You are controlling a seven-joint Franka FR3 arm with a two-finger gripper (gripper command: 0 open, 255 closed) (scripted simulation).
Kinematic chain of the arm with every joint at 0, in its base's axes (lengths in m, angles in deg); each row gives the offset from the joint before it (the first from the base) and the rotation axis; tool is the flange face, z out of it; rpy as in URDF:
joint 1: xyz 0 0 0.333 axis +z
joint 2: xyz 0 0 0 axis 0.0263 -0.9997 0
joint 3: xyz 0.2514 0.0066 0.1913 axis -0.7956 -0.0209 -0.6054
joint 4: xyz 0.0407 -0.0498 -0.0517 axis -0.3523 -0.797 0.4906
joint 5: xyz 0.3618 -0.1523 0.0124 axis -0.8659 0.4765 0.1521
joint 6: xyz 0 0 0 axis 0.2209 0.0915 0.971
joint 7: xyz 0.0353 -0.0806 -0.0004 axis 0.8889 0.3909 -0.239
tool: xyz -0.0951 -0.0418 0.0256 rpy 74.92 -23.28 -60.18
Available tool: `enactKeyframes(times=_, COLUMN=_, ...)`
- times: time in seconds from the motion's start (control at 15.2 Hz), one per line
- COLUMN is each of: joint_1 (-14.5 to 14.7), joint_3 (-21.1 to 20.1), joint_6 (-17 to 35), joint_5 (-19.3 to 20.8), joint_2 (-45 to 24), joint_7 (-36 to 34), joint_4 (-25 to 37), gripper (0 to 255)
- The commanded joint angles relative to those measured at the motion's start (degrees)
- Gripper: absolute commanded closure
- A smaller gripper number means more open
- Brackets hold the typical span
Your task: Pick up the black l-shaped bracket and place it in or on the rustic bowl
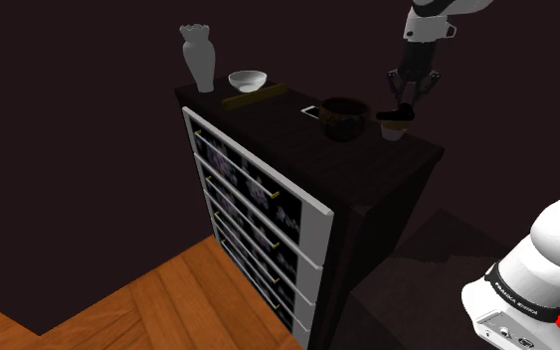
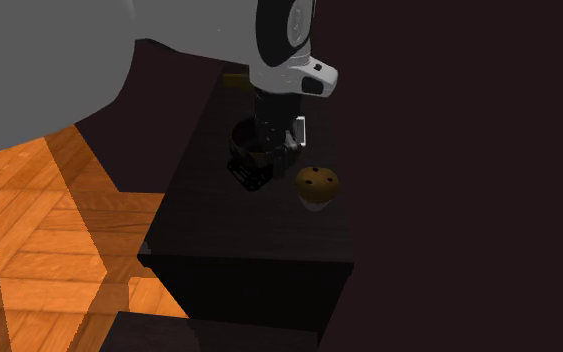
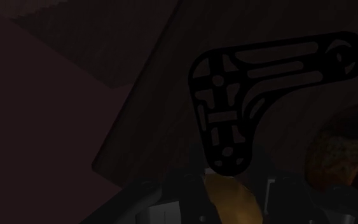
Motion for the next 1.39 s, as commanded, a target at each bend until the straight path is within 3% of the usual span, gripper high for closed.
enactKeyframes(times=0.0, joint_1=0.0, joint_3=0.0, joint_6=-1.5, joint_5=0.0, joint_2=0.2, joint_7=0.0, joint_4=1.3, gripper=255)
enactKeyframes(times=0.33, joint_1=0.0, joint_3=-0.1, joint_6=-4.6, joint_5=0.0, joint_2=0.2, joint_7=0.0, joint_4=4.4, gripper=255)
enactKeyframes(times=0.86, joint_1=1.4, joint_3=-1.4, joint_6=-8.0, joint_5=-1.3, joint_2=-18.1, joint_7=-2.4, joint_4=26.1, gripper=255)
enactKeyframes(times=1.12, joint_1=1.9, joint_3=-1.9, joint_6=-12.0, joint_5=-1.7, joint_2=-28.5, joint_7=-3.6, joint_4=40.5, gripper=255)
enactKeyframes(times=1.19, joint_1=2.1, joint_3=-2.1, joint_6=-14.0, joint_5=-1.8, joint_2=-32.8, joint_7=-4.0, joint_4=46.8, gripper=255)
enactKeyframes(times=1.32, joint_1=2.1, joint_3=-2.1, joint_6=-12.3, joint_5=-1.8, joint_2=-32.4, joint_7=-4.0, joint_4=44.7, gripper=255)
